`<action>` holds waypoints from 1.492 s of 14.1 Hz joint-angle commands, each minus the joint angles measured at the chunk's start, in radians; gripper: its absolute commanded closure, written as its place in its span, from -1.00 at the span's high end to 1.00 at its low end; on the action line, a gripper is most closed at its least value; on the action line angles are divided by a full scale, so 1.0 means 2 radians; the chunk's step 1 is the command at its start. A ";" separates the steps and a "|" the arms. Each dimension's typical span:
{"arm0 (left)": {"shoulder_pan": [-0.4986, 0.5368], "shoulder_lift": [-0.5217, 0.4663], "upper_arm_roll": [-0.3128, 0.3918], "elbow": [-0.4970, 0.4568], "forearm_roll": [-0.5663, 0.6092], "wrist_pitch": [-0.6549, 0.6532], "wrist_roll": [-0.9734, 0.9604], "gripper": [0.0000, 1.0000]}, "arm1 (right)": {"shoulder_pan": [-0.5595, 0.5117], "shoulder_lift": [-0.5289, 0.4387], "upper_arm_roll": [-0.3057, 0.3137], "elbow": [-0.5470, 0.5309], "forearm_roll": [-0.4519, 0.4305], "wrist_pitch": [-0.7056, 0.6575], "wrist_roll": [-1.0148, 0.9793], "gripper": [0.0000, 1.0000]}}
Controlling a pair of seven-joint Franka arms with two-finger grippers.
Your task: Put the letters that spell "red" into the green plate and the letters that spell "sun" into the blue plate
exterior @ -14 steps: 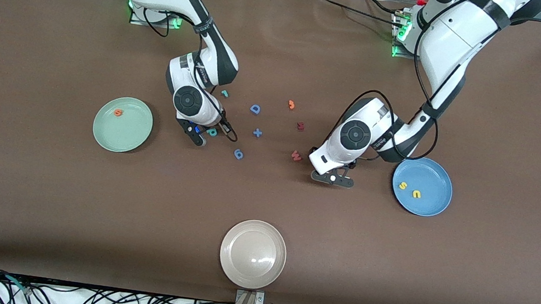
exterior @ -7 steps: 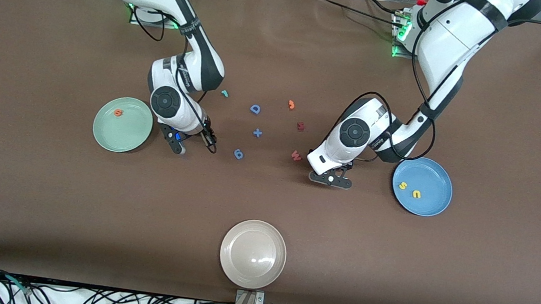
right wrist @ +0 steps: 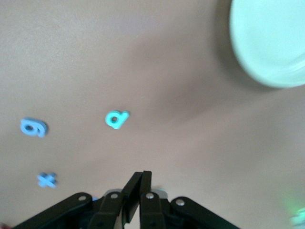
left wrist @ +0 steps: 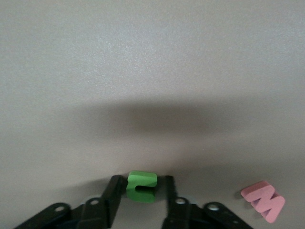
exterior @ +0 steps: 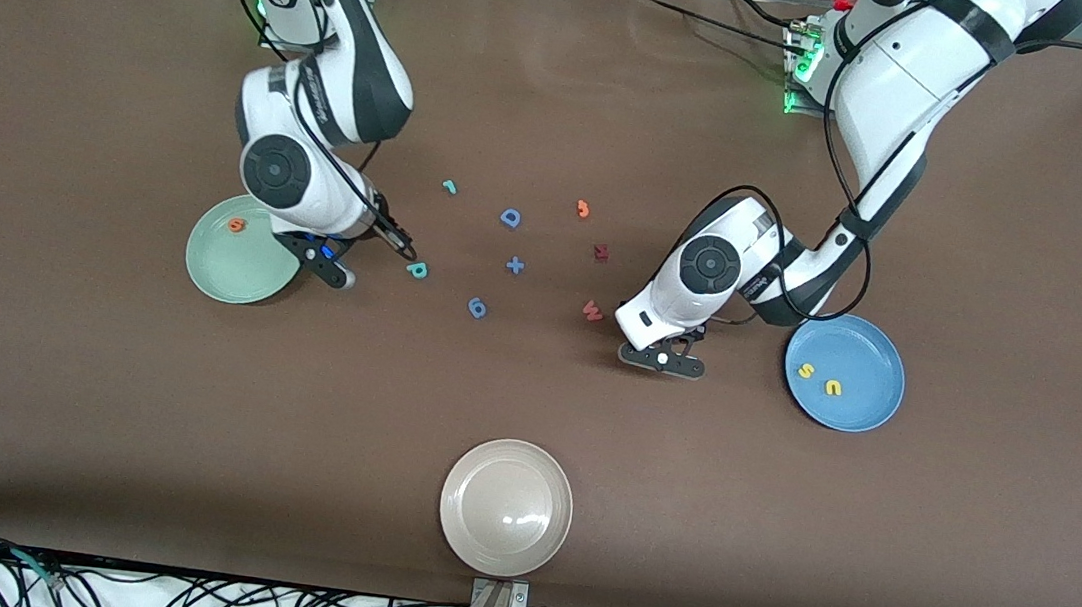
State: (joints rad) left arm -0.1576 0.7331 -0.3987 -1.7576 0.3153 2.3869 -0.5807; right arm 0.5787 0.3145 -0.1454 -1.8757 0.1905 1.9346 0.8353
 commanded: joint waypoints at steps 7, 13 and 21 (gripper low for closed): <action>0.030 -0.039 -0.006 0.007 0.016 -0.044 0.001 -1.00 | 0.004 -0.092 -0.001 0.001 -0.030 -0.101 -0.167 0.98; 0.116 -0.086 -0.009 0.004 -0.001 -0.128 0.174 -1.00 | 0.006 -0.126 0.037 -0.073 -0.030 -0.079 -0.228 0.97; 0.234 -0.089 -0.013 -0.027 -0.032 -0.173 0.364 -1.00 | 0.006 -0.114 0.103 -0.233 -0.025 0.151 -0.211 0.97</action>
State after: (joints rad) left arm 0.2846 0.5739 -0.4092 -1.7766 0.2729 2.0572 0.1014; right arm 0.5911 0.0851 0.0409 -2.2779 0.1453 2.1541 0.3982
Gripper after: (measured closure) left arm 0.727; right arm 0.013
